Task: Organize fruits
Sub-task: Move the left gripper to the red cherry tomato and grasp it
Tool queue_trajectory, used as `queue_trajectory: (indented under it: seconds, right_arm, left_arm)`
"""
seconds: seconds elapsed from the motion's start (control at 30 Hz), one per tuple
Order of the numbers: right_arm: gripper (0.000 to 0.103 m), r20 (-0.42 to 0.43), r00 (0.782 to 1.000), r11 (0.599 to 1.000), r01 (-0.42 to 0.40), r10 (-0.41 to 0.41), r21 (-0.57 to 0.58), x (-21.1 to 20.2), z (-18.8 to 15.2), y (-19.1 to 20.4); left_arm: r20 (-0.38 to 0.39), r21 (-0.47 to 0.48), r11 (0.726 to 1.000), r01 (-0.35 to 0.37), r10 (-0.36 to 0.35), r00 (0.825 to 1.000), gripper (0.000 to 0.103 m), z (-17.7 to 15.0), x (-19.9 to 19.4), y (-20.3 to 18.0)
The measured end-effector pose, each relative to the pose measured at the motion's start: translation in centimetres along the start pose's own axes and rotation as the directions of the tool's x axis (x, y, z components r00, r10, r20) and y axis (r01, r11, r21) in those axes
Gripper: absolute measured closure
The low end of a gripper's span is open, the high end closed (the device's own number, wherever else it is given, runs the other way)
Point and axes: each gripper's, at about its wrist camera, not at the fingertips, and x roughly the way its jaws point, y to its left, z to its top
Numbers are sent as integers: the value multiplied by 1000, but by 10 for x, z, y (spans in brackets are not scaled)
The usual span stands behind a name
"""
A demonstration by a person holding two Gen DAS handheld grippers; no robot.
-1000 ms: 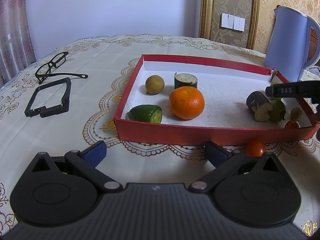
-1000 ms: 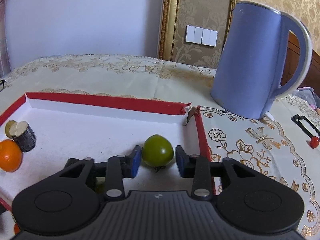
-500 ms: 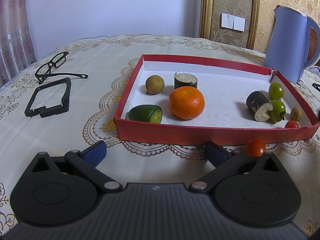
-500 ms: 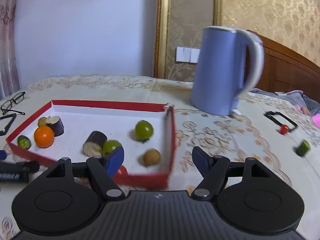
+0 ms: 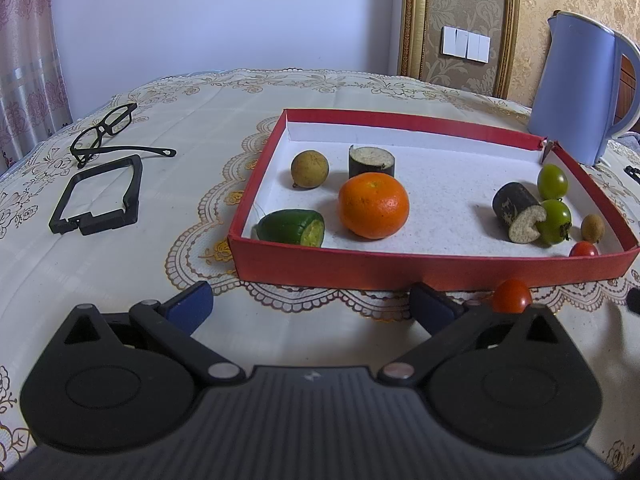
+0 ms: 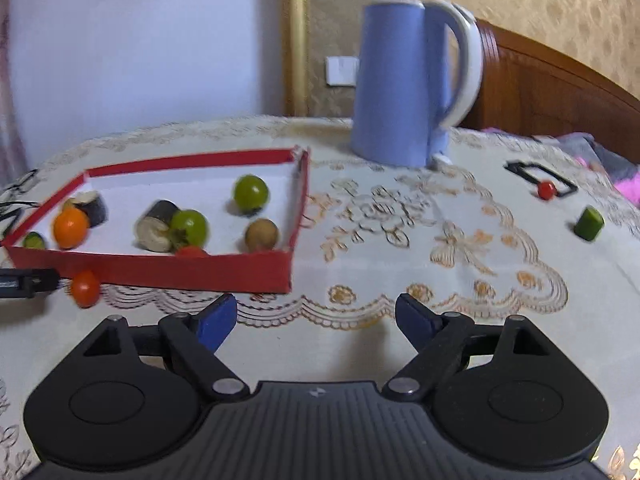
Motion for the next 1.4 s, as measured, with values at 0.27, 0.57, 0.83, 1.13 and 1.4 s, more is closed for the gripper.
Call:
queue_trajectory:
  seconds: [0.27,0.57,0.83,1.13,1.4]
  right_arm:
    - [12,-61,998,1000,-18,18,5,13,-1,-1]
    - [11,-61,998,1000,-22,23,7,13,-1,-1]
    - [11,-58,998,1000,-28,29,14,12,-1,-2]
    - [10,-56,998,999,-30,32,19,12,-1,-2]
    - [10,-56,998,999,-30,31,19,12,0,-2]
  left_arm:
    - [13,35,999,21,-21,1000,0,-4,-21,-11]
    - [46,88,992,95,-99,994,0,-4,-43,-55]
    - [57,137,986,95,-104,993,4,-7,-39,-76]
    - [27,153,982,114,-119,993,32,-13,-21,-81]
    - [26,147,975,165,-171,985,57,-13,-23,-80]
